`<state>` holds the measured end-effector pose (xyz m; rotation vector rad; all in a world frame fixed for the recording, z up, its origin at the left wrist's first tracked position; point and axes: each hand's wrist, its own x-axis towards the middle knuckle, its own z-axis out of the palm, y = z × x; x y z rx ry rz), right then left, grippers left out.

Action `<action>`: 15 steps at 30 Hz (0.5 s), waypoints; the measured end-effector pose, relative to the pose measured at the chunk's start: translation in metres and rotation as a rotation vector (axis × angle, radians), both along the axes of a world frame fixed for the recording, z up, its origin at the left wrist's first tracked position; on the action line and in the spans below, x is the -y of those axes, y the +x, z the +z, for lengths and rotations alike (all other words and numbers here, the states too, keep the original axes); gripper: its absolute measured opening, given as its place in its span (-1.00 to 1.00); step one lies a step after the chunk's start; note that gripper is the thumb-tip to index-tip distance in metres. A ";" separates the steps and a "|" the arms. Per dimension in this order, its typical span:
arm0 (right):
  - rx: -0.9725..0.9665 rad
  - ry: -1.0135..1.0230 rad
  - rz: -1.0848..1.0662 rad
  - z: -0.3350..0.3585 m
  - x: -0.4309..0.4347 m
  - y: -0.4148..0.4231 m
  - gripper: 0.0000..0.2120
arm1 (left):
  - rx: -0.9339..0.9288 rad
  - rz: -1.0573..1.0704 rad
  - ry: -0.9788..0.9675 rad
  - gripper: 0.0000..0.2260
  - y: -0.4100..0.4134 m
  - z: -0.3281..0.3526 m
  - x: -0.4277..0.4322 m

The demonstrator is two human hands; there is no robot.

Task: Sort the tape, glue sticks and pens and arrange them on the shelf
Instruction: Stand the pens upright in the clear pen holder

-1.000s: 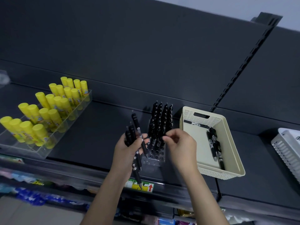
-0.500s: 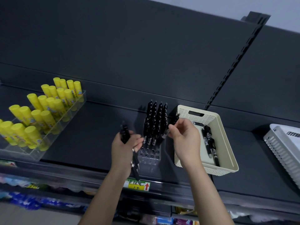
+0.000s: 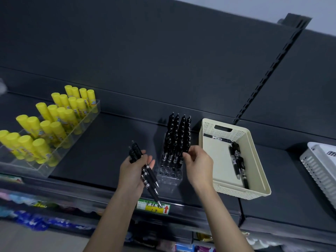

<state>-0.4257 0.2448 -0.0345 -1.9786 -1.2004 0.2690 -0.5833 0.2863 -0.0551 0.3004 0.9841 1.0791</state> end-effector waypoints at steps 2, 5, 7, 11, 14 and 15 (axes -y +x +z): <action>-0.001 -0.002 -0.001 -0.001 0.000 -0.001 -0.95 | -0.004 -0.009 0.016 -0.90 0.001 0.000 0.001; 0.014 -0.021 0.001 0.000 0.001 0.001 -0.95 | -0.012 -0.031 0.045 -0.91 0.003 0.002 0.001; -0.020 0.019 -0.038 0.003 0.005 0.003 -0.90 | -0.016 -0.048 0.073 -0.91 0.003 0.003 0.002; -0.102 0.071 -0.016 0.015 0.009 -0.005 -0.87 | -0.034 -0.091 0.161 -0.89 0.003 0.004 0.004; -0.107 0.044 0.109 0.021 0.009 -0.017 -0.89 | -0.056 -0.176 0.282 -0.83 0.004 0.005 0.008; -0.087 0.049 0.140 0.023 0.009 -0.020 -0.90 | -0.090 -0.218 0.336 -0.81 0.004 0.006 0.009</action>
